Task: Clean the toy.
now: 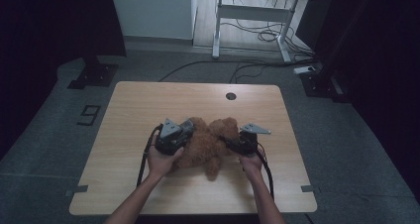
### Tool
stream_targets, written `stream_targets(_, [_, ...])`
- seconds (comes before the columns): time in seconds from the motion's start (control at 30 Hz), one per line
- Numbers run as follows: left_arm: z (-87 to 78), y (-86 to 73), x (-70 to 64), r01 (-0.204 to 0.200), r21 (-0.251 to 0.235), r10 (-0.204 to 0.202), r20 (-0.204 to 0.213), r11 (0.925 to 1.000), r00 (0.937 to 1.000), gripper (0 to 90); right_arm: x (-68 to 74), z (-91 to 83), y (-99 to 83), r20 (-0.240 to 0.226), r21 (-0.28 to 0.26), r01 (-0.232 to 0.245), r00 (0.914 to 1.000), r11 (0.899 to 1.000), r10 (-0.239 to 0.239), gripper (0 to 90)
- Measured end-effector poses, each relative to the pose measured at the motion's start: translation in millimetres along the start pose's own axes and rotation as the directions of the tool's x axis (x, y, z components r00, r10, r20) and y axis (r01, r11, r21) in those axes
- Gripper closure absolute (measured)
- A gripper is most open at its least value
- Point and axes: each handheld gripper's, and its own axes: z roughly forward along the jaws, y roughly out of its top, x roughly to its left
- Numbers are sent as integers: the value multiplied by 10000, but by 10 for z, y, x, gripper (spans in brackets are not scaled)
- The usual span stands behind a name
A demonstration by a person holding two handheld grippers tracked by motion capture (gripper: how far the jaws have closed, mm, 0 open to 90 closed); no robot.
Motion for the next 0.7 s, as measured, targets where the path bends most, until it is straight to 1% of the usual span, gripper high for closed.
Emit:
stream_targets(0.03, [6, 38, 30, 96, -72, -96, -15, 9999, 10000, 804, -4, 25, 41, 251, -327, -14, 9997, 9995, 23, 543])
stream_targets(0.07, [10, 84, 57, 81, -116, -82, -65, 9999, 9999, 804, -8, 45, 83, 438, -626, 84, 9990, 9980, -57, 539])
stream_targets(0.1, [13, 109, 68, 90, -152, -91, -80, 9998, 9999, 803, -9, 59, 129, 637, -974, 443, 9972, 9943, -382, 536])
stream_targets(0.13, [20, 148, 81, 110, -181, -112, -103, 9998, 9999, 803, -6, 63, 152, 771, -1139, 637, 9955, 9914, -551, 532])
stream_targets(0.17, [27, 169, 84, 102, -189, -105, -125, 9998, 9999, 802, -8, 67, 186, 855, -1240, 955, 9927, 9877, -853, 520])
stream_targets(0.23, [54, 224, 96, 39, -151, -41, -134, 9999, 9999, 801, -17, 69, 203, 949, -1195, 1320, 9881, 9840, -1210, 510])
stream_targets(0.3, [100, 278, 109, 45, -4, -45, -161, 10000, 9999, 799, -56, 67, 177, 926, -998, 1539, 9851, 9830, -1448, 498])
stream_targets(0.37, [194, 319, 139, 280, 192, -278, -117, 9994, 9995, 797, -107, 60, 108, 1046, -776, 1768, 9802, 9812, -1683, 492])
stream_targets(0.43, [294, 331, 145, 311, 545, -308, -66, 9980, 9995, 796, -137, 53, 48, 1049, -725, 1882, 9780, 9795, -1802, 489])
stream_targets(0.5, [401, 317, 136, 291, 957, -292, -3, 9950, 9996, 793, -167, 44, -2, 1022, -641, 1848, 9788, 9807, -1778, 486])
stream_targets(0.53, [455, 294, 133, 339, 1188, -349, 65, 9923, 9994, 793, -182, 41, -22, 1004, -628, 1829, 9792, 9811, -1761, 486])
stream_targets(0.6, [502, 234, 119, 397, 1349, -428, 201, 9901, 9989, 794, -210, 30, -68, 924, -537, 1833, 9797, 9816, -1779, 482])
stream_targets(0.7, [512, 144, 79, 310, 1470, -374, 407, 9887, 9985, 798, -249, 19, -122, 791, -451, 1756, 9820, 9834, -1718, 474])
